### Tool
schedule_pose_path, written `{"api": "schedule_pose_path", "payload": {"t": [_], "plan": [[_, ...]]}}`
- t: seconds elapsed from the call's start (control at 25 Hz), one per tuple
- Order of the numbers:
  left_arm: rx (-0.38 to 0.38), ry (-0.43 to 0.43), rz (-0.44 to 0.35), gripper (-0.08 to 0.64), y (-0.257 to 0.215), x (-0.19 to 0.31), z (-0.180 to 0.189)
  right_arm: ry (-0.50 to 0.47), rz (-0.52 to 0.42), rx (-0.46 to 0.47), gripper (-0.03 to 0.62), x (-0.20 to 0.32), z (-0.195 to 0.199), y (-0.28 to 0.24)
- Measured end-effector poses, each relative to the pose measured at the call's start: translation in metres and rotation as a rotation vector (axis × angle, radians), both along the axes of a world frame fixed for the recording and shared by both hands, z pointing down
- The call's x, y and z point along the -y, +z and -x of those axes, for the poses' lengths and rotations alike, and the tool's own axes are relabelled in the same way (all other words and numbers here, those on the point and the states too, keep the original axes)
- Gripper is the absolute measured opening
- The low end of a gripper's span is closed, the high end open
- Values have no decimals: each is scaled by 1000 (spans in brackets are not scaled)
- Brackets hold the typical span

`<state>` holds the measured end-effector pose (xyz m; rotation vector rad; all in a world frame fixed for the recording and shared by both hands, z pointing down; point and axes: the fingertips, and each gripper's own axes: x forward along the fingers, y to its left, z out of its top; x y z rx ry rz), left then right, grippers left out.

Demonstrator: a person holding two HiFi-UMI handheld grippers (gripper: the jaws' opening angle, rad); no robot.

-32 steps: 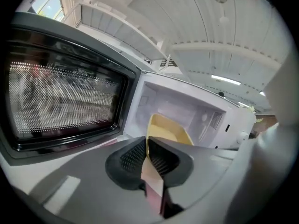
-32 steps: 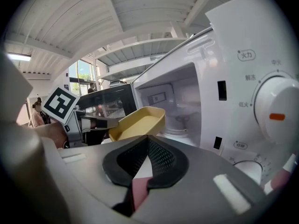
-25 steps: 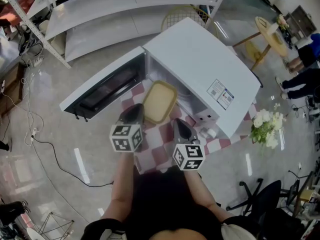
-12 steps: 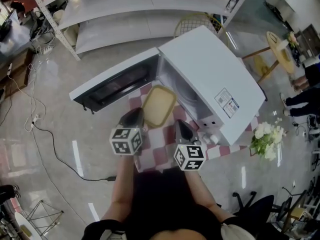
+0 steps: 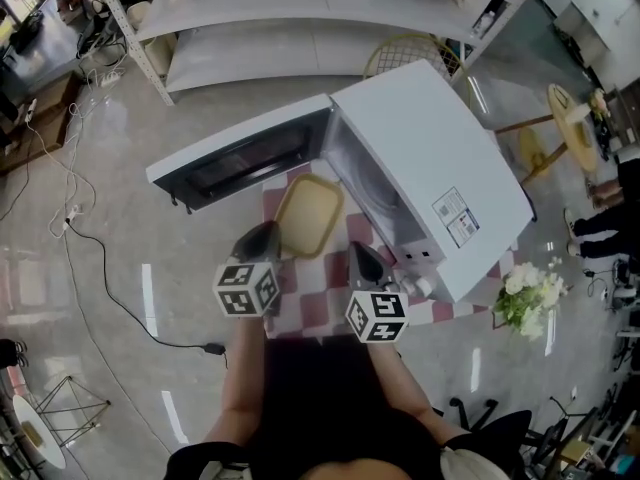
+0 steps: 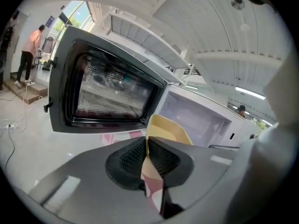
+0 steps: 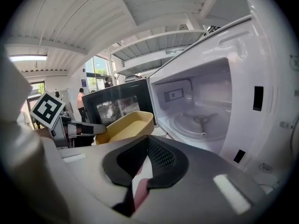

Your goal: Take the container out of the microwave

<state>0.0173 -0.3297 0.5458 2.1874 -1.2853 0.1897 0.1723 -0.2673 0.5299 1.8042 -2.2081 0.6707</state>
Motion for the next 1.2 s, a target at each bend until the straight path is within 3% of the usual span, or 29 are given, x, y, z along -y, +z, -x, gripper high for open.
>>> {"api": "schedule_pose_path", "payload": {"t": [0.8, 1.2], "plan": [[-31, -214, -8, 29, -3, -37, 33, -114, -6, 38, 0, 9, 15, -6], [-9, -284, -76, 29, -16, -58, 54, -144, -27, 39, 0, 8, 23, -11]]}}
